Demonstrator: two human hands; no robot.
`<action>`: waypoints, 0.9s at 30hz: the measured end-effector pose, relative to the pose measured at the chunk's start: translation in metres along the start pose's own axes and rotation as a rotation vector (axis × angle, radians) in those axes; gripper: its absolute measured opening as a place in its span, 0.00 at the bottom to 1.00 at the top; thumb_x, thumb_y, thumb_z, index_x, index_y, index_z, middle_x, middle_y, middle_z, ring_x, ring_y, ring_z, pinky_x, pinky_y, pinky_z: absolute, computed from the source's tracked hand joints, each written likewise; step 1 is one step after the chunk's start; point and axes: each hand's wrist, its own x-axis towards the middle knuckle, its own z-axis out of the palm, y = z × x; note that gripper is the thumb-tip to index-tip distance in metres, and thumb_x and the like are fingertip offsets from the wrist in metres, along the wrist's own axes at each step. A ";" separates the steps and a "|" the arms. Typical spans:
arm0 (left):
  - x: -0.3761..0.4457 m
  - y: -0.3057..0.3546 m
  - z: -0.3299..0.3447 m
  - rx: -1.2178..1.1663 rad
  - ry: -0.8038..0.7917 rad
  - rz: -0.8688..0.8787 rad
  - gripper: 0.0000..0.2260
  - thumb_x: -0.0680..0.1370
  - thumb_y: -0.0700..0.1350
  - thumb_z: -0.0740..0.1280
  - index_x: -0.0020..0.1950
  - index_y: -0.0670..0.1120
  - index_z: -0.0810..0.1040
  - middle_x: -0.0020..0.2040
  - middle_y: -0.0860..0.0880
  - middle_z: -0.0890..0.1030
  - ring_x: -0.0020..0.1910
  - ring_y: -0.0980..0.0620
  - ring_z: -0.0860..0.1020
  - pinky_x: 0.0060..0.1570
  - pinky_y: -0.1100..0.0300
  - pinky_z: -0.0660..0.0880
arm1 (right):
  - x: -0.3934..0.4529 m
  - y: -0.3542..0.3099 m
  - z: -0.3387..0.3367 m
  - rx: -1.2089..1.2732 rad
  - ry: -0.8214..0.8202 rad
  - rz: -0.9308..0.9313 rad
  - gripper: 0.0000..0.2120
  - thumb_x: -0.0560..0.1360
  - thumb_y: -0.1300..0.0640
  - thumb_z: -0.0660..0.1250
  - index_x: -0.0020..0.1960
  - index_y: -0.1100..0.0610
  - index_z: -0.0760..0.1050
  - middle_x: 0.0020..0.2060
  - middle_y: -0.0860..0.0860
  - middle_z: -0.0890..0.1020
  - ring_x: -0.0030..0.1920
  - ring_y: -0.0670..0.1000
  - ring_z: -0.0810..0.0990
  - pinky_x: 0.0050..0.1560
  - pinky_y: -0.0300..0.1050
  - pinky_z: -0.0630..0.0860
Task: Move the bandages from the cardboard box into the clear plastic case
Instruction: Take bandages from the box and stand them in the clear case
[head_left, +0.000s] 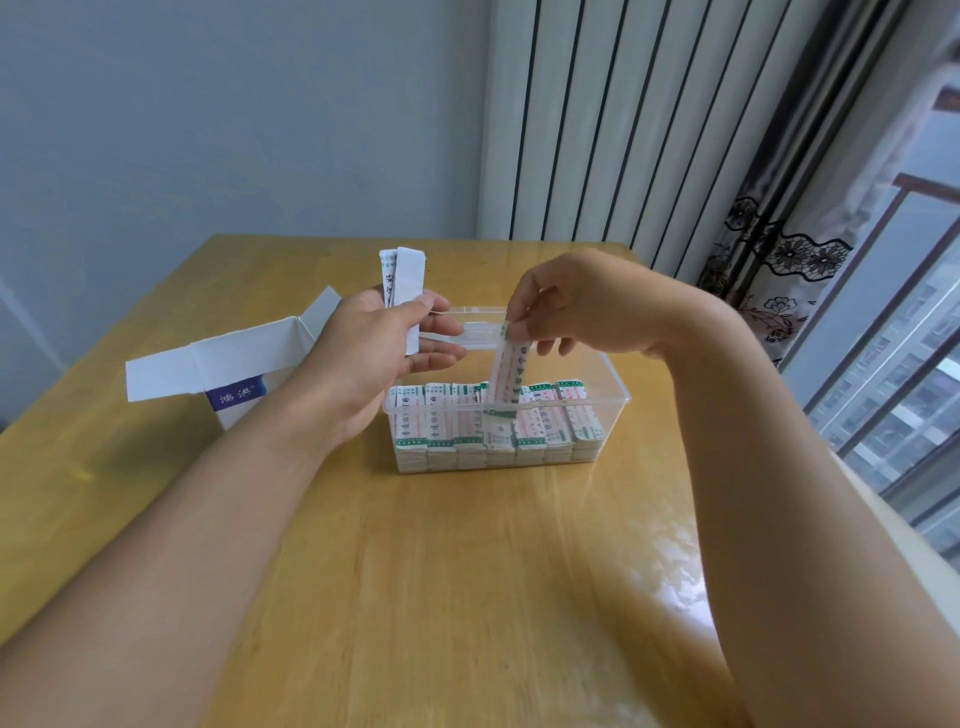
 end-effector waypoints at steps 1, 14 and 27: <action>0.000 0.000 0.001 0.016 0.001 0.005 0.09 0.85 0.43 0.61 0.54 0.40 0.79 0.48 0.42 0.85 0.43 0.45 0.86 0.44 0.57 0.83 | -0.002 -0.001 -0.004 0.043 0.033 -0.023 0.01 0.77 0.59 0.73 0.46 0.54 0.81 0.40 0.47 0.87 0.36 0.42 0.82 0.40 0.39 0.80; -0.010 0.004 0.007 0.159 -0.073 0.006 0.10 0.86 0.47 0.59 0.57 0.46 0.78 0.43 0.44 0.84 0.35 0.51 0.80 0.35 0.58 0.73 | 0.016 -0.022 0.023 0.234 0.366 -0.161 0.05 0.78 0.55 0.72 0.52 0.54 0.85 0.42 0.45 0.86 0.38 0.40 0.82 0.34 0.31 0.74; -0.003 0.002 0.003 0.002 0.040 -0.033 0.10 0.86 0.45 0.59 0.56 0.44 0.80 0.42 0.45 0.84 0.36 0.52 0.79 0.36 0.60 0.75 | 0.044 0.008 0.064 -0.439 0.019 0.326 0.24 0.71 0.34 0.72 0.54 0.52 0.82 0.38 0.48 0.82 0.38 0.50 0.80 0.38 0.44 0.76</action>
